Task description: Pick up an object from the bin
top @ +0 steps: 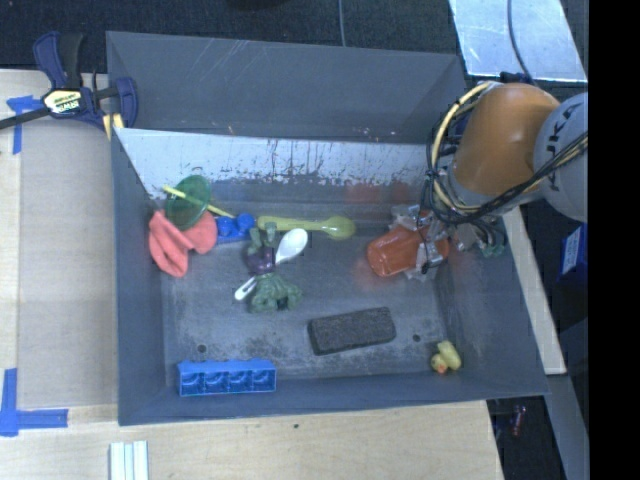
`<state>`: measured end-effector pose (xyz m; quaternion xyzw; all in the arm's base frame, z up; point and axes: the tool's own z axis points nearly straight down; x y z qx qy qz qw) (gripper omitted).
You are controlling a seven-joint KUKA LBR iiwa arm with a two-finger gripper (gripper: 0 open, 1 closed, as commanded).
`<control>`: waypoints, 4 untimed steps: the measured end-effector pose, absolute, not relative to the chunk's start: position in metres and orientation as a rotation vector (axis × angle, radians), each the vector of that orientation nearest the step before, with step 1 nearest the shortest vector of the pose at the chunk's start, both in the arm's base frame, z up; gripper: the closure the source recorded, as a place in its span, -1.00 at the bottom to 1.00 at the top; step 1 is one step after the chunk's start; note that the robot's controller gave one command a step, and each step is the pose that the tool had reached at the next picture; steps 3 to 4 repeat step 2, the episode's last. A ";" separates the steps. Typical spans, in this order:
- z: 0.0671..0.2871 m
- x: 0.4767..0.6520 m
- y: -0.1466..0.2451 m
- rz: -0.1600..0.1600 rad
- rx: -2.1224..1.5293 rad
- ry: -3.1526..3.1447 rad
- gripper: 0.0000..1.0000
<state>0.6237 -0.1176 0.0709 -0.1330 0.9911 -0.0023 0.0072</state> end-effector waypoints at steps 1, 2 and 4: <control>0.158 0.610 -0.112 -0.004 -0.514 3.090 1.00; 0.231 0.612 -0.109 -0.005 -0.642 3.064 1.00; 0.231 0.612 -0.109 -0.005 -0.642 3.064 1.00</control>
Offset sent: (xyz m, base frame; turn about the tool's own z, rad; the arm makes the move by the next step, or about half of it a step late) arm -0.0133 0.0095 0.1574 -0.1481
